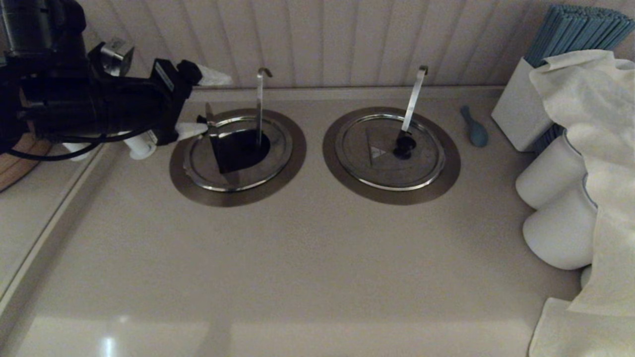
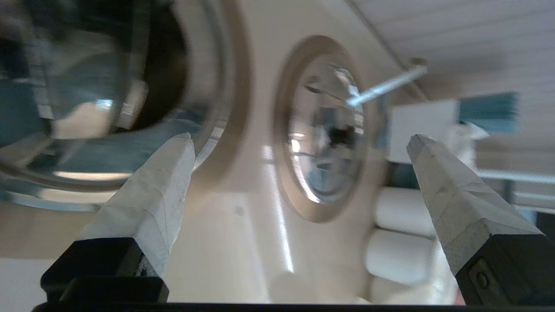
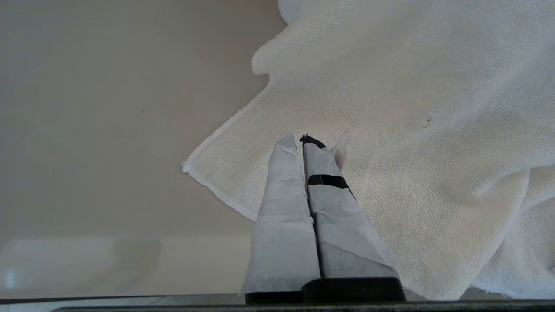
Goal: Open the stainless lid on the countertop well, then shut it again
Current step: Close the lid
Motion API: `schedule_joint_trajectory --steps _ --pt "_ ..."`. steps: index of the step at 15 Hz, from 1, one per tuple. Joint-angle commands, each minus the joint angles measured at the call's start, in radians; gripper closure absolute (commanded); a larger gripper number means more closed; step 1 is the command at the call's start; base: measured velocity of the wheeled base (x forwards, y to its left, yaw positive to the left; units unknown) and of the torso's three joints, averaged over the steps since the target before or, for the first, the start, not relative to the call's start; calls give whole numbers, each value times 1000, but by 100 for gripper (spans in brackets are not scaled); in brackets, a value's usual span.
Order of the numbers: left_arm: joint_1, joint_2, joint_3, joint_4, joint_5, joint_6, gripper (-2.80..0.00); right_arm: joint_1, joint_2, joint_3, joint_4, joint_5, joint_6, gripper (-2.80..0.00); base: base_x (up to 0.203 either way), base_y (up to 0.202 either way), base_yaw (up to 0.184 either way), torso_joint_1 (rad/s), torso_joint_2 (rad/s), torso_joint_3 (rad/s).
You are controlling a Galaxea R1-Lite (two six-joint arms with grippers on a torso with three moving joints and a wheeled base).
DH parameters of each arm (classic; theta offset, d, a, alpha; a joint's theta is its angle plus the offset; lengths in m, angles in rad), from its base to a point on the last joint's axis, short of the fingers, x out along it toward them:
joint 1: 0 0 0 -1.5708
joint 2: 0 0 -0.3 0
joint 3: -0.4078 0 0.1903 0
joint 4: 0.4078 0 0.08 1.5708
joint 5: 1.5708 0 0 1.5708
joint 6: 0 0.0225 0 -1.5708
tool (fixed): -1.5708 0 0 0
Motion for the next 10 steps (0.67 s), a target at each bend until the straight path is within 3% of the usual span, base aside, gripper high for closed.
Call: schedule_joint_trajectory --steps 1,10 --pt "1 31 2 -1 1 -4 -280 0 0 0 0 0 0 0 0 0 0 0 0 0" --pt "9 12 -3 -1 -12 -12 -280 0 0 0 0 0 -1 0 0 0 0 0 0 0"
